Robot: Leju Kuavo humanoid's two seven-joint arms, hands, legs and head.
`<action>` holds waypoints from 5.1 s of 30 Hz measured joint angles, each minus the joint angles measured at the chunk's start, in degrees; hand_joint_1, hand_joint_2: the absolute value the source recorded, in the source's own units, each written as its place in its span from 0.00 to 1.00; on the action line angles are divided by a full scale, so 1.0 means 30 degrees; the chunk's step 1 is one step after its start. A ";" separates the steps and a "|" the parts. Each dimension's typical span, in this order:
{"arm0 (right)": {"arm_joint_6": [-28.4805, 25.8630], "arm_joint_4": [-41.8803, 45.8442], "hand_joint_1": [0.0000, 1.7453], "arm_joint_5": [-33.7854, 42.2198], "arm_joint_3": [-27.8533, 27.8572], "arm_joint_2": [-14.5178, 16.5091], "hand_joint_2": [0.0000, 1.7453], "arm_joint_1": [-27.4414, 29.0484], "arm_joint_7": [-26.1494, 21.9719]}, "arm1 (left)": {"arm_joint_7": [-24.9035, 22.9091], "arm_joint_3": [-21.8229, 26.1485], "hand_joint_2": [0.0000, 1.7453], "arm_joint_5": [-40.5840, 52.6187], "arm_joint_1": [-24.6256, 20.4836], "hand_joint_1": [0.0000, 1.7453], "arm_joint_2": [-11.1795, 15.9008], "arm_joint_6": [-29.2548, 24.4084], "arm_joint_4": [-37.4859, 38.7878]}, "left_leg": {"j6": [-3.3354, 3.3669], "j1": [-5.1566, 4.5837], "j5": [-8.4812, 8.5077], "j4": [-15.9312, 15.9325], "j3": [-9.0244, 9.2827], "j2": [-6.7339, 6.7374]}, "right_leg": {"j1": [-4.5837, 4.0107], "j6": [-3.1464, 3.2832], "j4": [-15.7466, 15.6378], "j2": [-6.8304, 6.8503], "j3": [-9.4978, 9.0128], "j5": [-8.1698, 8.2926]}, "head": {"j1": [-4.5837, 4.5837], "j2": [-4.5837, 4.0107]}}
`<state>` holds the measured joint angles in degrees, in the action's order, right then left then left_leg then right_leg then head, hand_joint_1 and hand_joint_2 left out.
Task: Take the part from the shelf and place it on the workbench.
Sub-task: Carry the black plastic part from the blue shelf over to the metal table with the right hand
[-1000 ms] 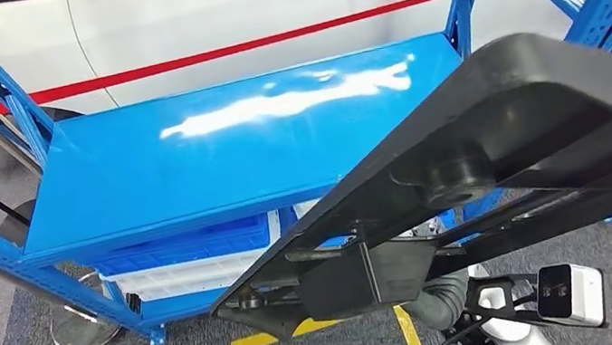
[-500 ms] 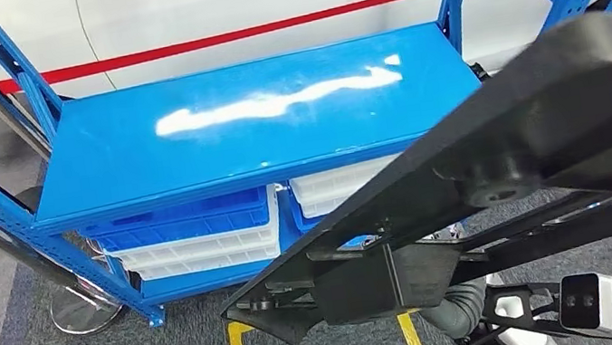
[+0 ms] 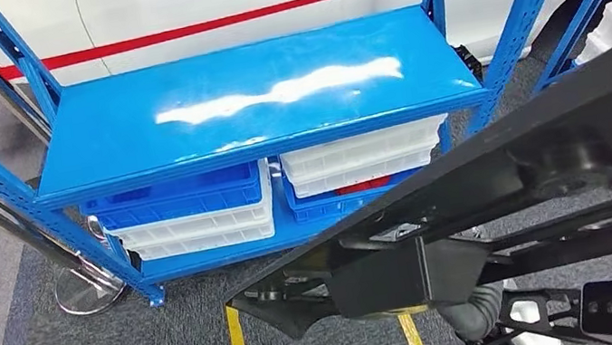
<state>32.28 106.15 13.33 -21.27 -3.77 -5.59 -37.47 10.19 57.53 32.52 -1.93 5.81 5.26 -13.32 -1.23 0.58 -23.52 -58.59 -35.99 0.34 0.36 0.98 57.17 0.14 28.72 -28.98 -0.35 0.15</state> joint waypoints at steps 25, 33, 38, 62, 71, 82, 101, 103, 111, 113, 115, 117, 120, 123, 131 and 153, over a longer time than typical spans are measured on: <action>0.0131 -0.1702 1.00 0.0253 -0.0295 0.0507 1.00 -0.1420 0.0465 | -0.0365 0.0348 0.00 0.0193 -0.0353 0.00 -0.0335 0.0167 0.0004 | 0.0669 -0.0065 -0.0308 0.0362 0.0581 0.0038 | -0.0059 -0.0522 0.2032 -0.0023 0.1031 -0.0022 | 0.0013 -0.0004; 0.0138 -0.1703 1.00 0.0100 -0.0342 0.0426 1.00 -0.1321 0.0084 | -0.0558 0.0468 0.00 0.0458 -0.0156 0.00 -0.0413 -0.0118 0.0004 | -0.0103 -0.0050 -0.1853 -0.1660 -0.0514 -0.0027 | -0.0028 0.0368 -0.0287 0.0094 0.0555 0.0676 | -0.0066 -0.0002; 0.0178 -0.1672 1.00 -0.0310 -0.0342 0.0319 1.00 -0.0991 -0.0060 | -0.0556 0.0479 0.00 0.0794 -0.0124 0.00 -0.0502 -0.0064 0.0004 | -0.0322 0.0080 -0.2503 -0.4166 -0.0256 -0.0026 | -0.0043 0.0366 0.0097 0.0132 0.1674 0.1217 | -0.0097 0.0000; 0.0568 -0.1075 1.00 -0.1871 -0.0310 -0.0144 1.00 -0.0266 -0.0468 | -0.0019 0.0812 0.00 0.1437 -0.0089 0.00 -0.0843 -0.1006 -0.0009 | 0.0031 -0.0094 -0.2182 -0.0445 0.1616 0.1183 | -0.0170 0.0242 0.0327 0.0538 0.1604 0.1017 | -0.0038 0.0000; 0.0213 -0.1467 1.00 -0.1747 -0.0838 0.0009 1.00 -0.1496 0.0275 | 0.0321 0.1100 0.00 0.1767 -0.0117 0.00 -0.0945 -0.1495 -0.0011 | -0.0018 0.0087 -0.2115 -0.1030 0.1637 -0.0851 | -0.0148 0.0292 0.0838 -0.1293 0.2244 0.1357 | -0.0045 -0.0002; 0.0218 -0.1815 1.00 -0.1483 -0.1580 0.0029 1.00 -0.2528 0.0455 | 0.0808 0.1106 0.00 0.2205 -0.0307 0.00 -0.1373 -0.1195 -0.0011 | 0.0736 0.0118 -0.1379 0.0108 0.1587 0.0581 | 0.0026 -0.0758 0.6175 -0.0145 0.4759 -0.1152 | 0.0144 0.0000; -0.0844 -0.1769 1.00 -0.0452 -0.3275 0.0221 1.00 -0.3391 0.0858 | 0.0586 0.1098 0.00 0.2963 -0.0326 0.00 -0.1852 -0.1652 -0.0004 | -0.0160 0.0192 -0.1970 -0.1726 0.0943 -0.0830 | -0.0075 0.0298 0.0716 -0.1513 0.2008 0.1218 | 0.0075 0.0000; -0.0913 -0.1698 1.00 -0.0423 -0.3293 0.0264 1.00 -0.3466 0.0885 | 0.0506 0.1098 0.00 0.2983 -0.0335 0.00 -0.1856 -0.1714 -0.0004 | -0.0078 0.0258 -0.1633 -0.0374 0.1493 -0.1648 | -0.0062 0.0080 0.0936 -0.1949 0.2276 0.1233 | 0.0088 -0.0002; -0.1117 -0.1496 1.00 -0.0055 -0.3370 0.0281 1.00 -0.3654 0.0925 | 0.0369 0.1098 0.00 0.3213 -0.0362 0.00 -0.1967 -0.1834 -0.0004 | 0.0582 0.0242 -0.1342 0.0118 0.1526 0.0025 | 0.0019 -0.0780 0.5108 -0.0317 0.4548 -0.0841 | 0.0321 0.0000; -0.1204 -0.1388 1.00 0.0083 -0.3366 0.0259 1.00 -0.3638 0.0933 | 0.0446 0.1098 0.00 0.3266 -0.0368 0.00 -0.1970 -0.1852 -0.0004 | 0.0577 0.0225 -0.1359 0.0112 0.1519 0.0542 | 0.0101 -0.0849 0.6048 -0.0131 0.4933 -0.0928 | 0.0324 0.0000; -0.1239 -0.1133 1.00 0.0222 -0.3326 0.0230 1.00 -0.3636 0.0933 | 0.0559 0.1098 0.00 0.3324 -0.0441 0.00 -0.1980 -0.1887 -0.0004 | 0.0521 0.0224 -0.1405 0.0113 0.1572 0.0970 | 0.0128 -0.0810 0.4248 0.0134 0.3887 0.0127 | 0.0326 0.0000; -0.1268 -0.0831 1.00 0.0298 -0.3257 0.0215 1.00 -0.3640 0.0911 | 0.0624 0.1098 0.00 0.3389 -0.0499 0.00 -0.1987 -0.1936 -0.0004 | 0.0394 0.0166 -0.1477 0.0132 0.1658 0.1319 | -0.0024 -0.0613 0.1708 0.0853 0.2520 0.0910 | 0.0321 0.0000; -0.1332 -0.0474 1.00 0.0307 -0.3166 0.0210 1.00 -0.3621 0.0860 | 0.0637 0.1098 0.00 0.3491 -0.0523 0.00 -0.1983 -0.2016 -0.0004 | 0.0089 0.0021 -0.1544 0.0211 0.1779 0.1821 | -0.0250 -0.0230 0.0695 0.0908 0.2118 0.1062 | 0.0297 -0.0002; -0.1392 -0.0206 1.00 0.0305 -0.3153 0.0237 1.00 -0.3611 0.0901 | 0.0617 0.1096 0.00 0.3553 -0.0597 0.00 -0.1980 -0.2047 -0.0004 | -0.0183 0.0099 -0.2106 -0.0317 0.1679 0.1311 | -0.0097 0.0152 0.0433 0.0338 0.2032 0.1226 | 0.0275 0.0000; -0.1634 0.0178 1.00 0.0695 -0.3167 0.0601 1.00 -0.4083 0.1814 | 0.0466 0.1113 0.00 0.3522 -0.0555 0.00 -0.1723 -0.1982 -0.0004 | -0.0132 0.0172 -0.2213 -0.2601 0.0328 -0.0469 | -0.0171 0.0387 0.0682 -0.1453 0.2055 0.1206 | 0.0240 -0.0002; -0.1494 0.1138 1.00 0.1515 -0.3743 0.0237 1.00 -0.4043 0.1195 | 0.1369 0.1246 0.00 0.3384 -0.0889 0.00 -0.1313 -0.1095 -0.0004 | -0.0019 0.0038 -0.1904 -0.0065 0.1765 0.1520 | -0.0273 0.0162 0.0359 0.0452 0.2087 0.1293 | 0.0456 0.0000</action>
<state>27.80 109.56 17.87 -32.50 -3.06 -17.71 -33.89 14.29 61.27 42.67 -4.60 1.88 1.97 -13.33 -1.28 0.69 -29.23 -58.79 -30.70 4.90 -0.46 1.46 58.25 1.50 34.98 -25.10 1.02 0.15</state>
